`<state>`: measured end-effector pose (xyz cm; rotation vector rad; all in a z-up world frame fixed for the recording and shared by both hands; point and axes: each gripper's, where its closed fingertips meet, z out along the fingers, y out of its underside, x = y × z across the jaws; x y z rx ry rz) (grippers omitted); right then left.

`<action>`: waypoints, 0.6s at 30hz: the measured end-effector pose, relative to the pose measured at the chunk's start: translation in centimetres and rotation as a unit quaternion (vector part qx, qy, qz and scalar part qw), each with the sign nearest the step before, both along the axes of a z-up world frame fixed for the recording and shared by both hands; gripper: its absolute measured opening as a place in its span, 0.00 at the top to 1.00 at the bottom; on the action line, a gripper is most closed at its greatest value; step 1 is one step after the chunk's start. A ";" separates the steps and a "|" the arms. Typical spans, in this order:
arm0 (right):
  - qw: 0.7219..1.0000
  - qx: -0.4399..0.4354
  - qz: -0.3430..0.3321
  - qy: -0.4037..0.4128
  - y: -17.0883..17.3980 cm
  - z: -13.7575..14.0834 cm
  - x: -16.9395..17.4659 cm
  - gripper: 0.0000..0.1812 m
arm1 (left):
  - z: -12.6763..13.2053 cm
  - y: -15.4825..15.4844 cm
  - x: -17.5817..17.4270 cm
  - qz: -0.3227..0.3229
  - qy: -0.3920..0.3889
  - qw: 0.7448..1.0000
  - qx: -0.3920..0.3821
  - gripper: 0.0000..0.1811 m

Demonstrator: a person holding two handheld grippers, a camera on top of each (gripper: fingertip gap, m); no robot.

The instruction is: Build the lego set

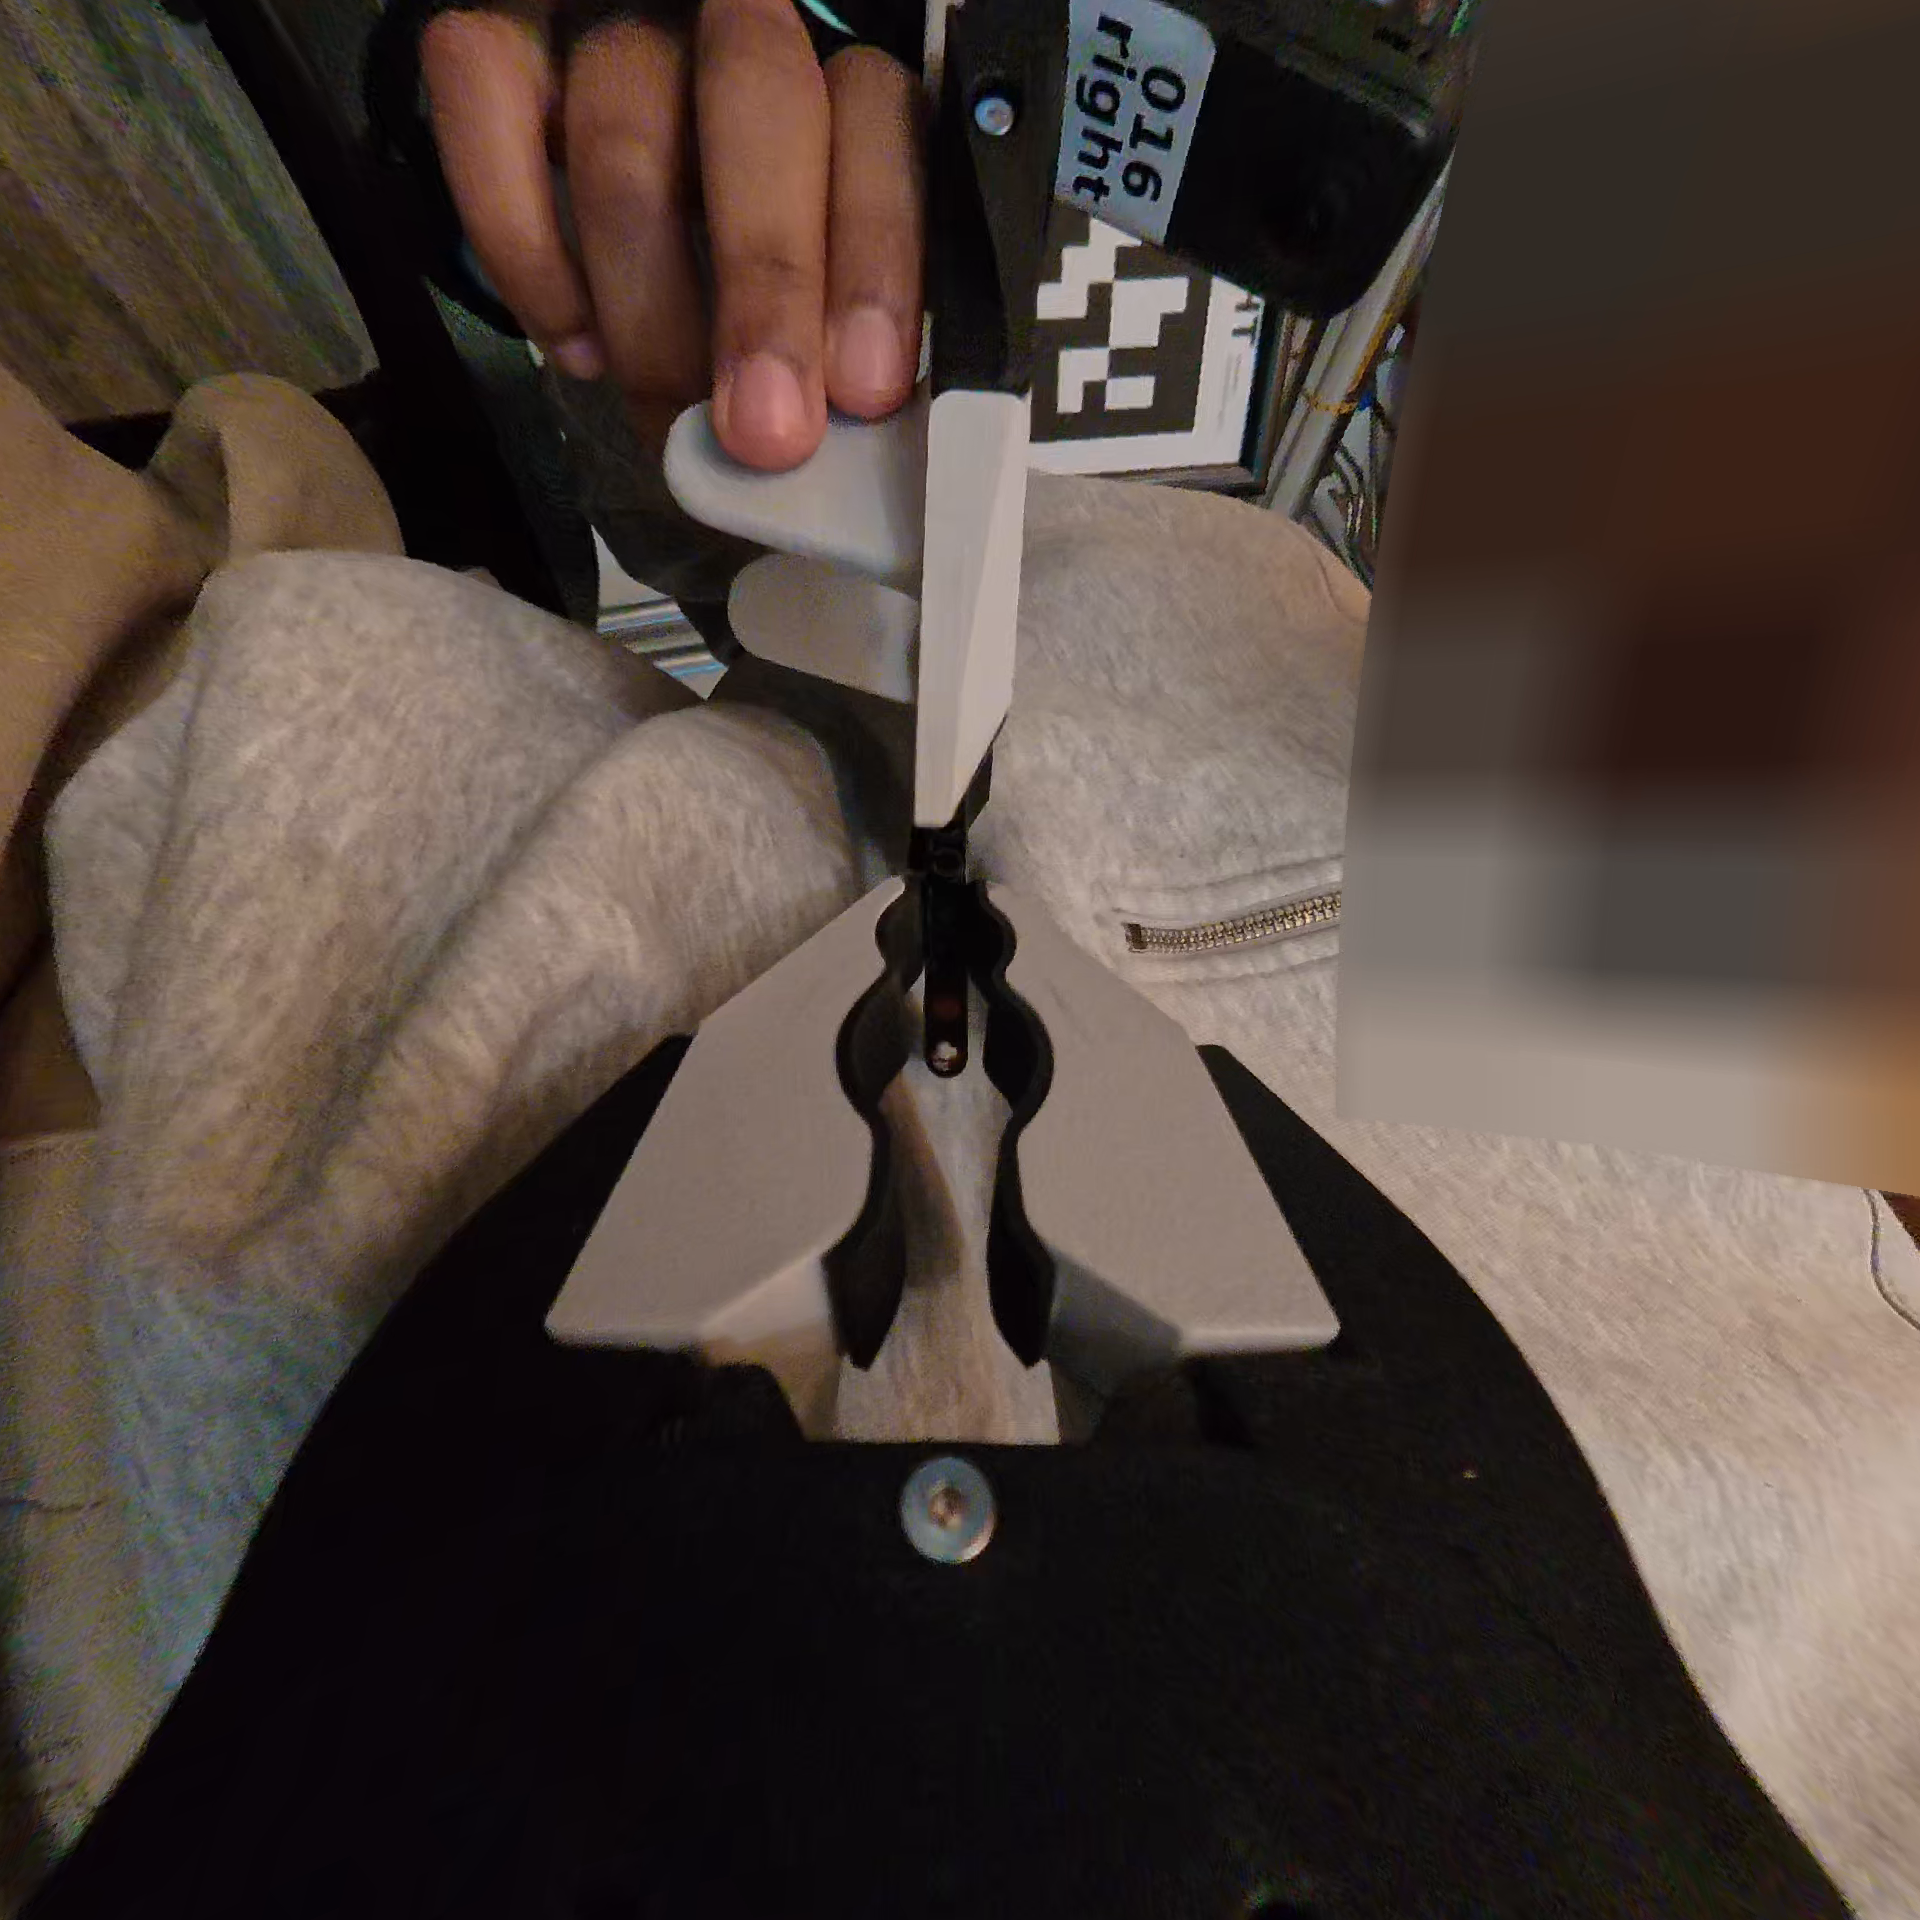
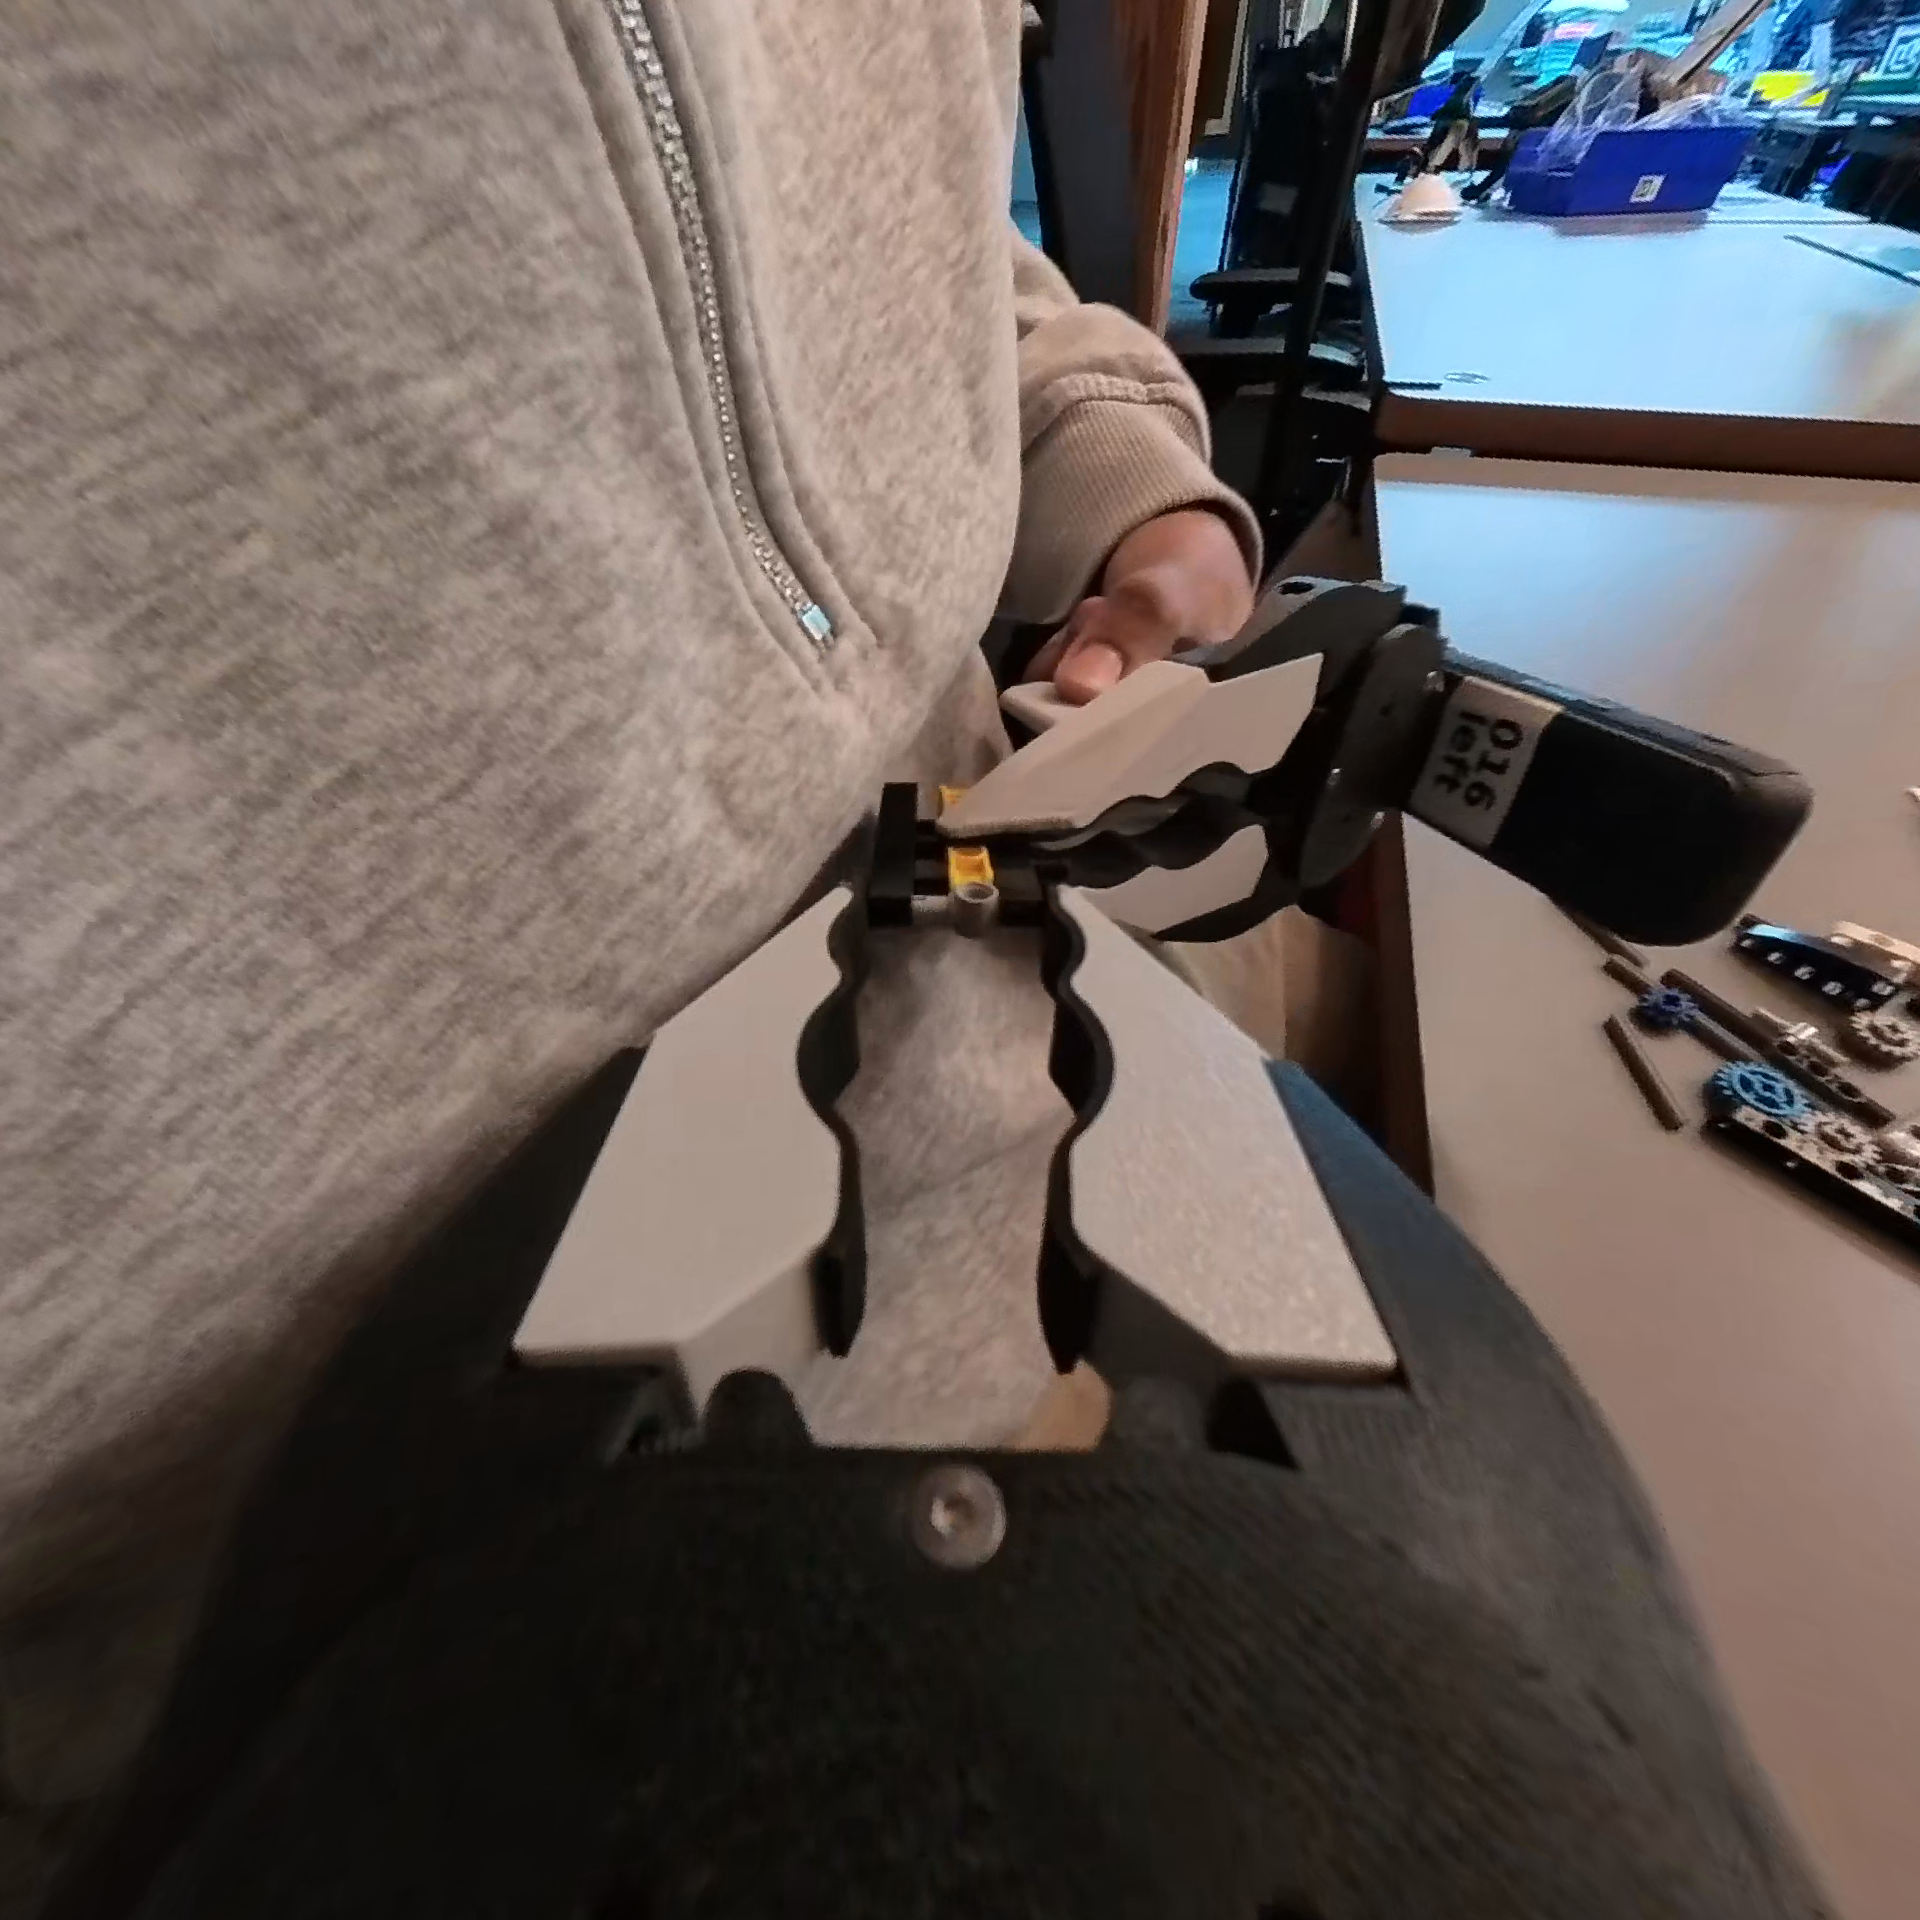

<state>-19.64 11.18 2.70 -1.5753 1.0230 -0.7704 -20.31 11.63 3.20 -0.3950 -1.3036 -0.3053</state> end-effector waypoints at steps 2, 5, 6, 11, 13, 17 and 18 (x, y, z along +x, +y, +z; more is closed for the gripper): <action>1.000 0.004 0.003 0.001 0.2 0.0 -0.1 0.83 | 0.0 0.2 -0.1 -0.005 -0.002 1.000 -0.001 0.98; 1.000 0.013 0.009 0.003 0.5 -0.2 -0.3 0.83 | -0.1 0.5 -0.3 -0.012 -0.004 1.000 0.001 0.98; 1.000 0.017 0.008 0.003 0.5 -0.2 -0.4 0.83 | -0.1 0.5 -0.4 -0.013 -0.004 1.000 0.003 0.98; 0.999 0.032 -0.010 -0.003 -0.2 -0.2 -0.7 0.83 | -0.2 -0.1 -0.7 -0.001 -0.009 1.000 0.003 0.97; 0.999 0.040 -0.023 -0.011 -0.8 0.0 -0.8 0.83 | -0.3 -0.9 -0.8 0.020 -0.016 1.000 -0.006 0.92; 0.996 0.045 -0.077 -0.031 -3.6 0.2 -1.1 0.83 | 0.1 -3.4 -0.2 0.086 -0.015 0.995 -0.054 0.74; 0.994 0.046 -0.095 -0.038 -4.6 0.2 -1.2 0.83 | 0.1 -4.2 0.0 0.110 -0.018 0.990 -0.083 0.69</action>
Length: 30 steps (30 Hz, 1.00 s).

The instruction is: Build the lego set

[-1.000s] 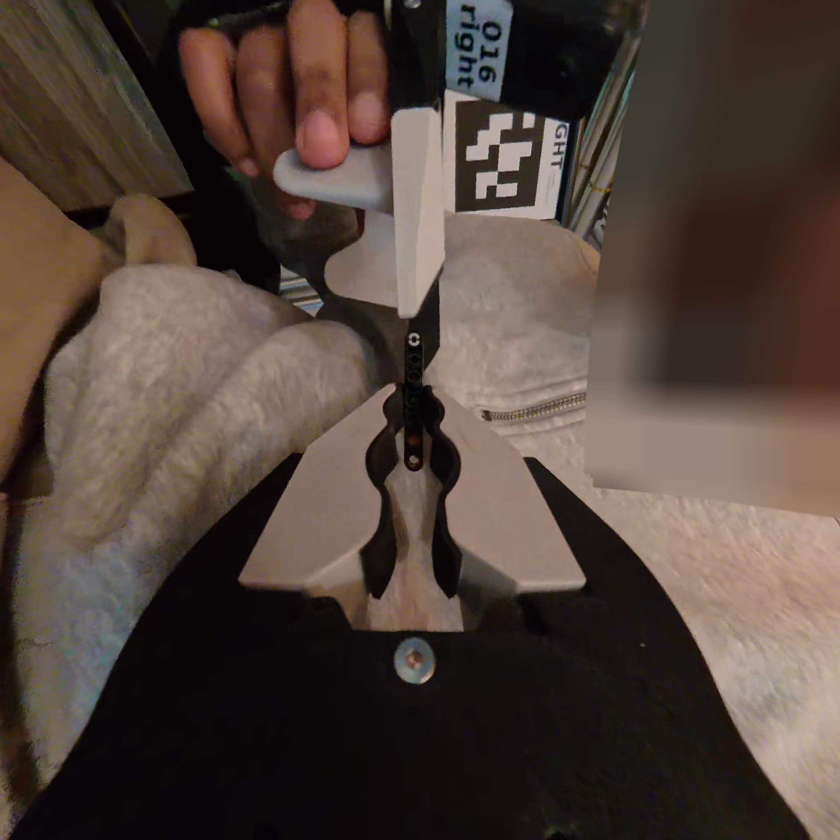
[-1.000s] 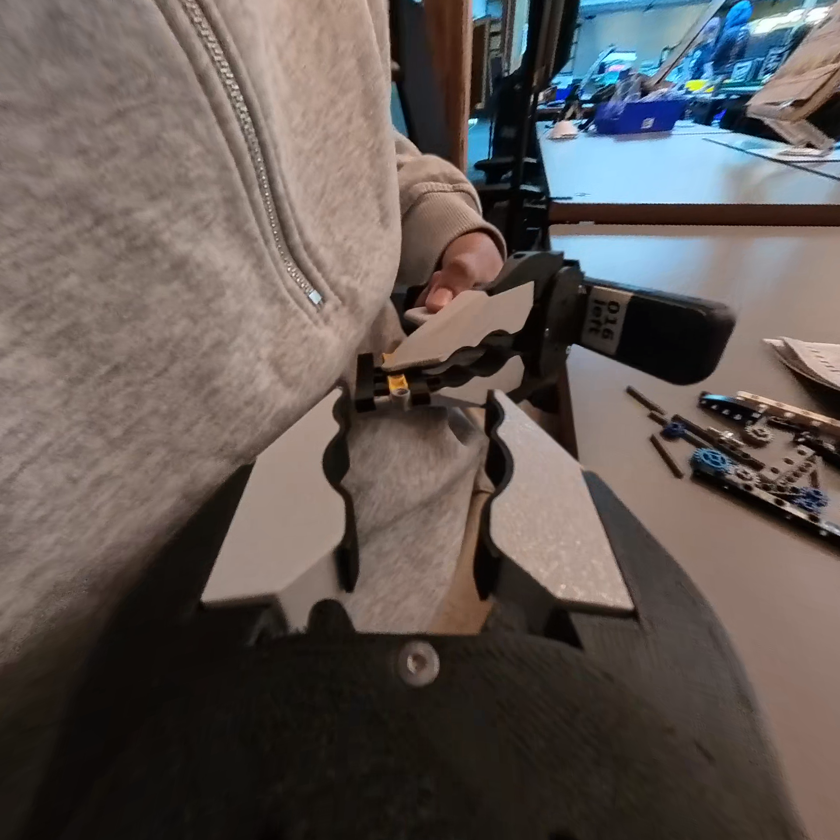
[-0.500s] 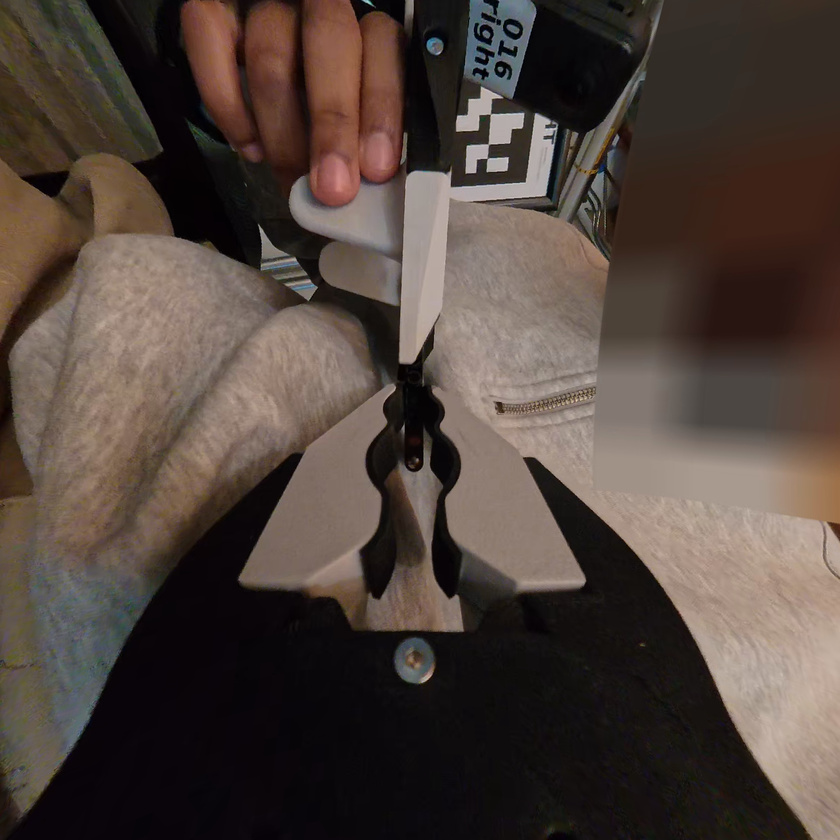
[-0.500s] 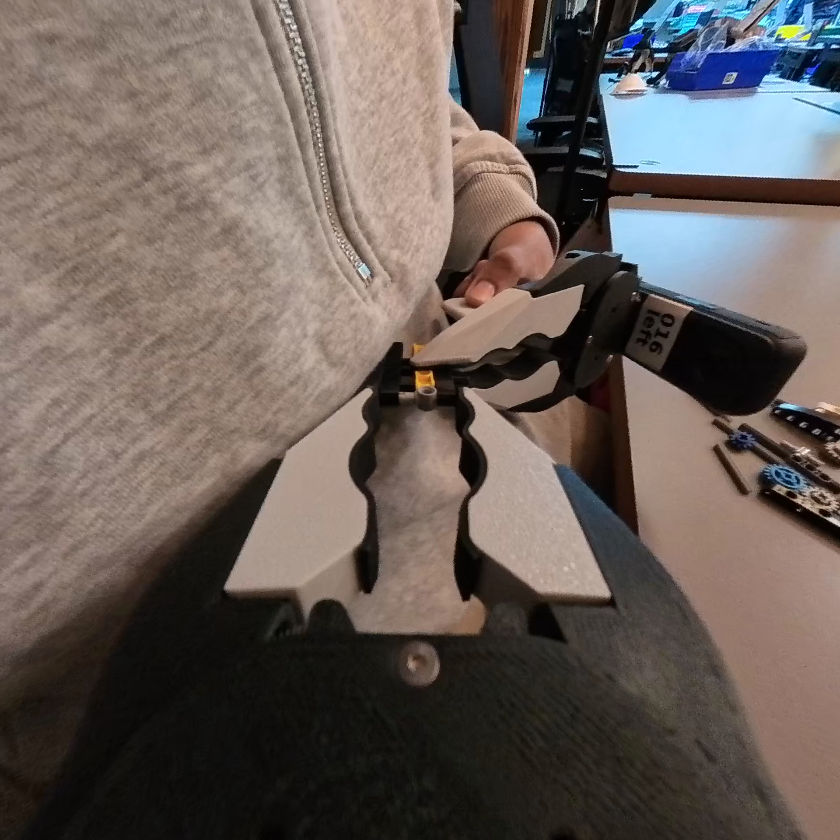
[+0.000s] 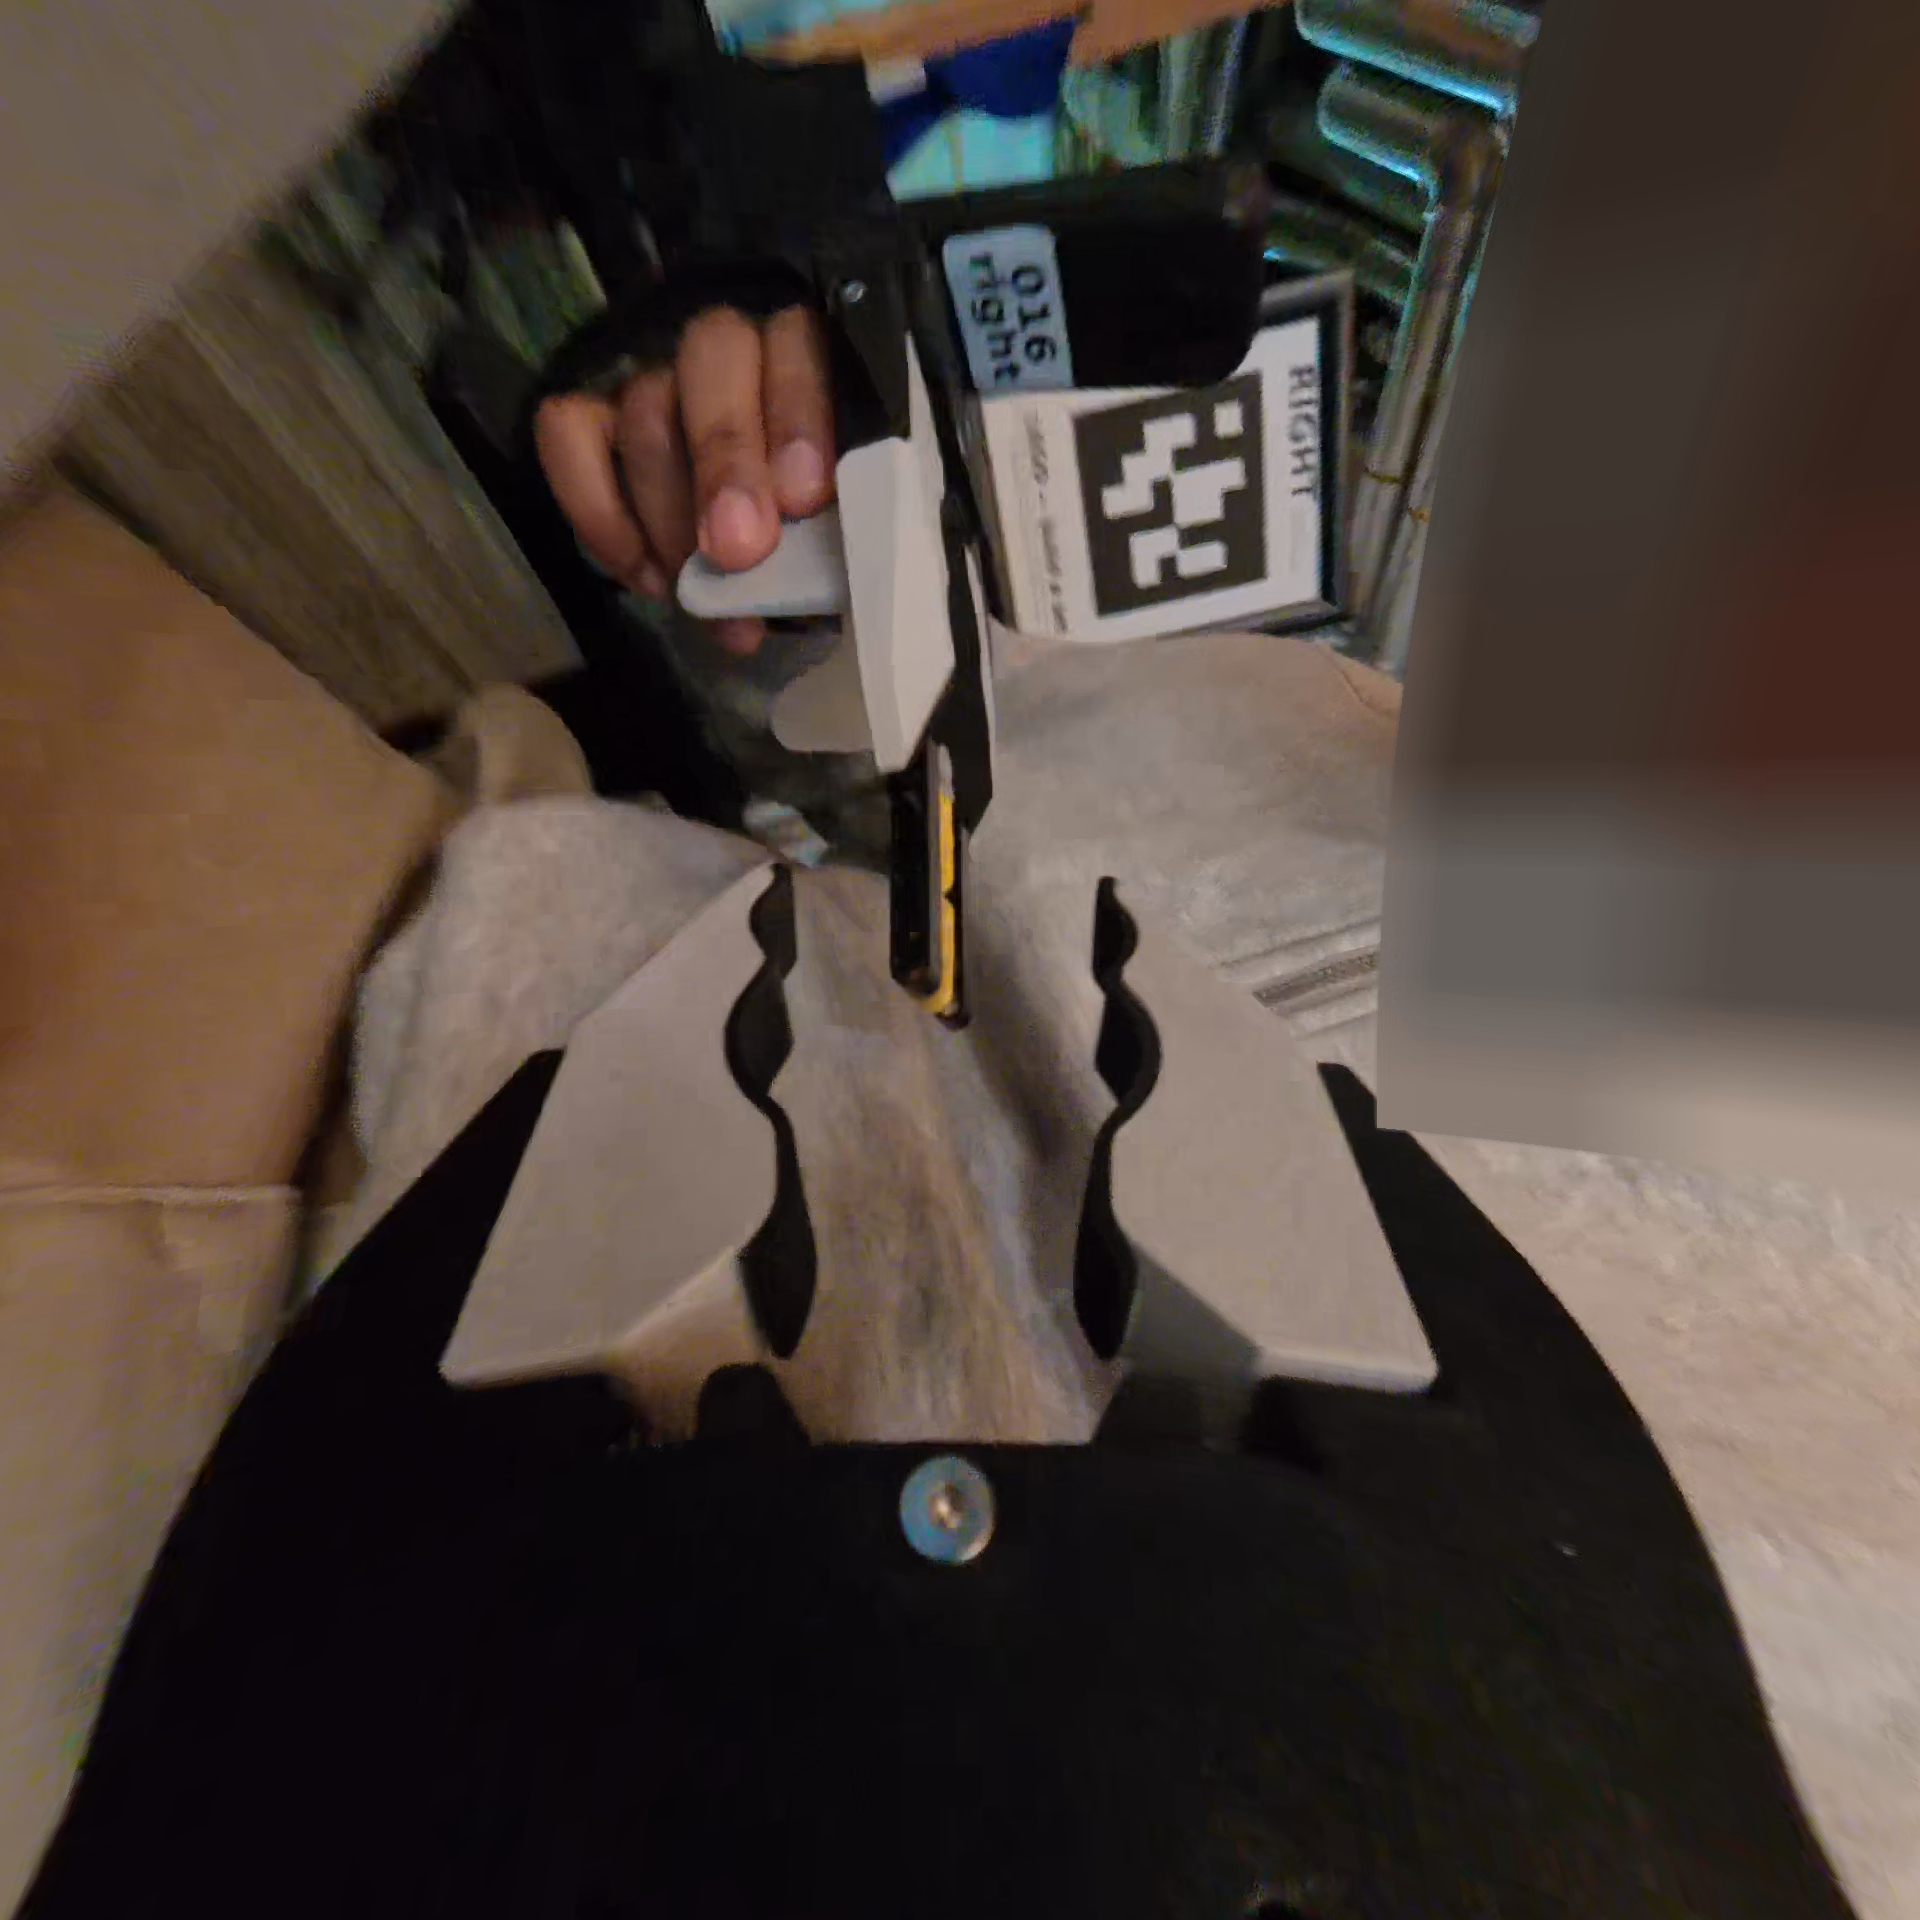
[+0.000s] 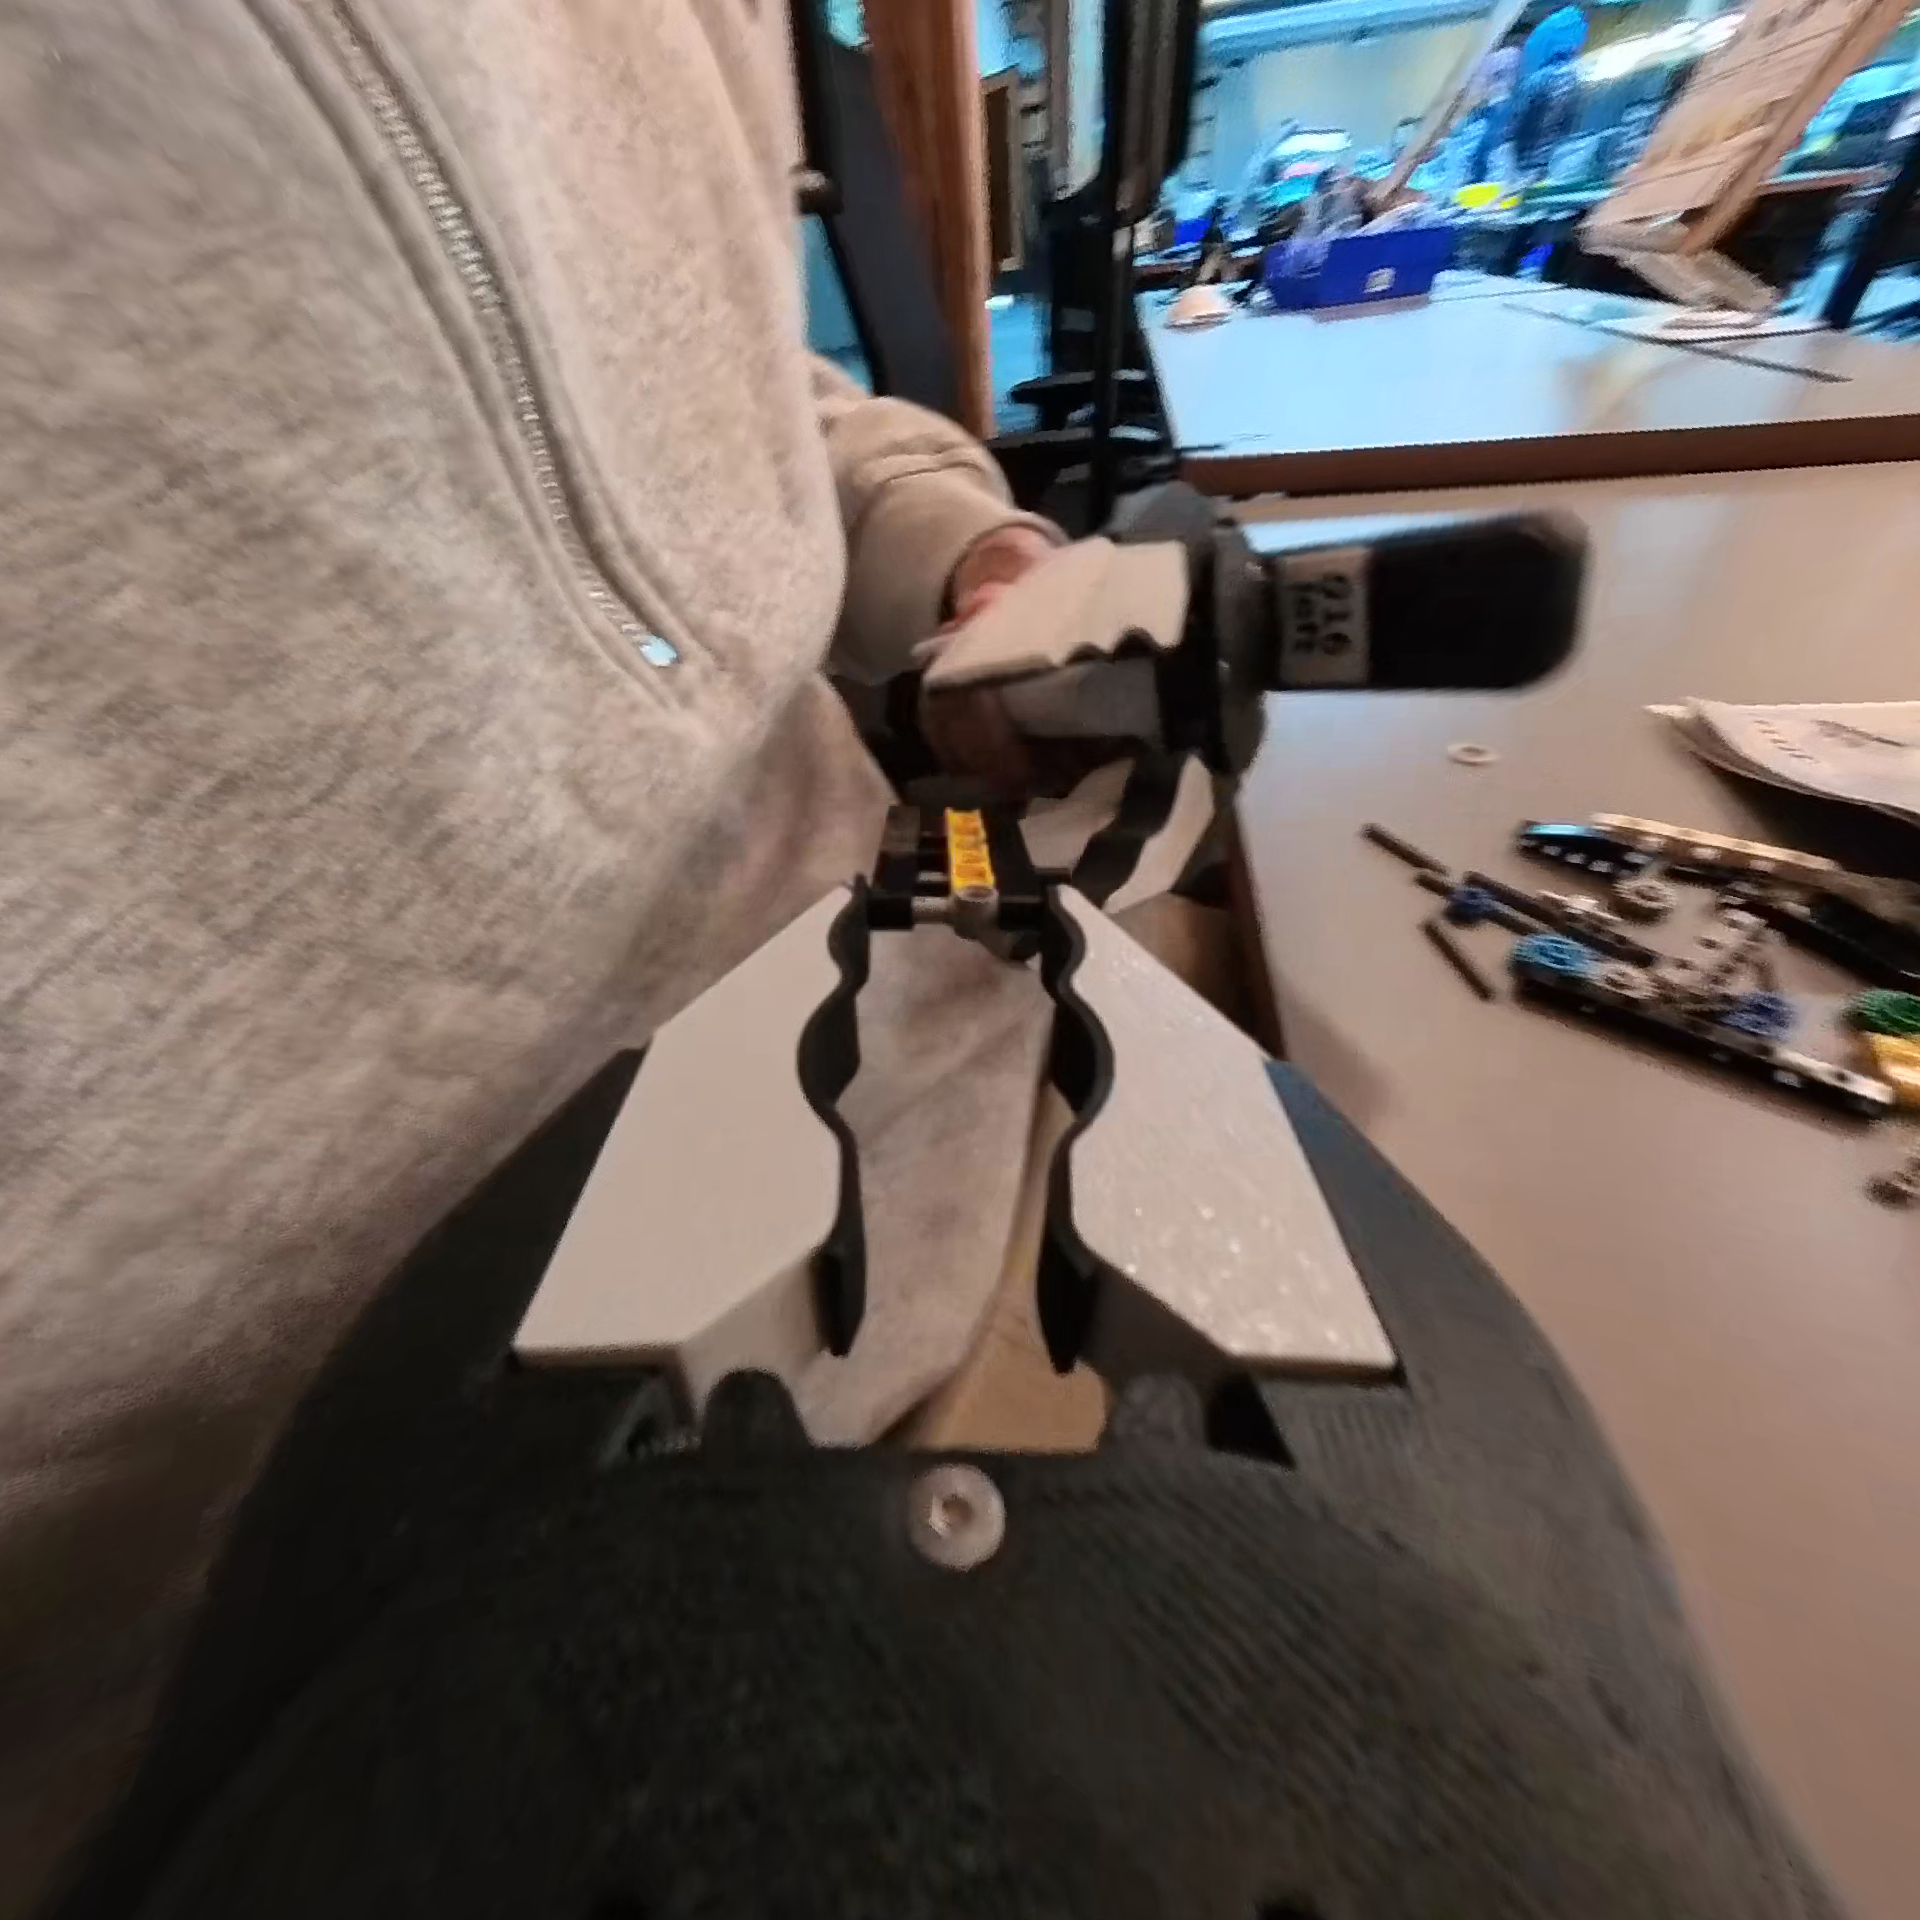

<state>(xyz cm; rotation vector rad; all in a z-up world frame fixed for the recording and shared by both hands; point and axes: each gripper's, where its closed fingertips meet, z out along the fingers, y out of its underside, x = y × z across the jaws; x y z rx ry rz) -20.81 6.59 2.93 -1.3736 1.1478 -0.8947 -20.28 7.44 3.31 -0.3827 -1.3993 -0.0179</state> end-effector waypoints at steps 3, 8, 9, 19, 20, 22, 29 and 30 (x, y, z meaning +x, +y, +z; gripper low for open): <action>0.998 0.004 -0.060 -0.028 -3.5 0.3 -0.1 0.83 | -0.3 -3.0 0.7 0.091 -0.028 0.984 -0.148 0.61; 0.991 -0.002 -0.116 -0.061 -8.5 0.3 0.5 0.83 | -0.9 -8.8 1.9 0.208 -0.091 0.898 -0.377 0.52; 0.991 0.001 -0.117 -0.062 -9.0 0.4 0.6 0.83 | -0.9 -9.5 1.8 0.208 -0.092 0.888 -0.400 0.52; 0.991 -0.004 -0.119 -0.056 -11.0 0.1 2.1 0.83 | -1.4 -11.2 1.8 0.196 -0.067 0.853 -0.478 0.70; 0.991 -0.004 -0.118 -0.054 -11.0 0.1 2.3 0.83 | -1.5 -11.2 2.0 0.199 -0.066 0.852 -0.479 0.71; 0.992 -0.001 -0.116 -0.052 -11.2 0.0 2.7 0.83 | -1.7 -11.2 2.1 0.201 -0.066 0.852 -0.480 0.74; 0.993 0.004 -0.113 -0.034 -11.2 -0.4 3.2 0.83 | -1.4 -11.7 2.6 0.215 -0.050 0.861 -0.459 0.82; 0.993 0.007 -0.114 -0.032 -11.2 -0.4 3.2 0.83 | -1.4 -11.7 2.7 0.215 -0.049 0.861 -0.457 0.82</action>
